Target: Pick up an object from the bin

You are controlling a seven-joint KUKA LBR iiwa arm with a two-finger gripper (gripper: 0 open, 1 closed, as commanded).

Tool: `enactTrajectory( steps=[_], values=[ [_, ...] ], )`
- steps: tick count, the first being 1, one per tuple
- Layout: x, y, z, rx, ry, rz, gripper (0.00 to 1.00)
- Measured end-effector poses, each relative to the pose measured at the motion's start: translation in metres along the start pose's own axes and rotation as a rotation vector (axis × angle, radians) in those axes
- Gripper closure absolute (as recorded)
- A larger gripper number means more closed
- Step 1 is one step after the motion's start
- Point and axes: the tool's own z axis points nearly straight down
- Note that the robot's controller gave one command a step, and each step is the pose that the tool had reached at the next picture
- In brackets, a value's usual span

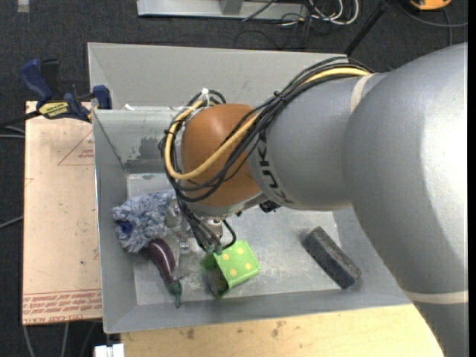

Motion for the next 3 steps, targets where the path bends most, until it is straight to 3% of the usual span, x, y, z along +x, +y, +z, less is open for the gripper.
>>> enactTrajectory(
  steps=[1, 2, 3],
  values=[
    [-0.002, -0.001, -0.005, -0.002, -0.007, 0.004, 0.00],
    [-0.044, 0.015, 0.023, -0.003, -0.016, -0.143, 0.00],
    [-0.066, 0.019, 0.034, 0.000, -0.009, -0.190, 0.00]
  ],
)
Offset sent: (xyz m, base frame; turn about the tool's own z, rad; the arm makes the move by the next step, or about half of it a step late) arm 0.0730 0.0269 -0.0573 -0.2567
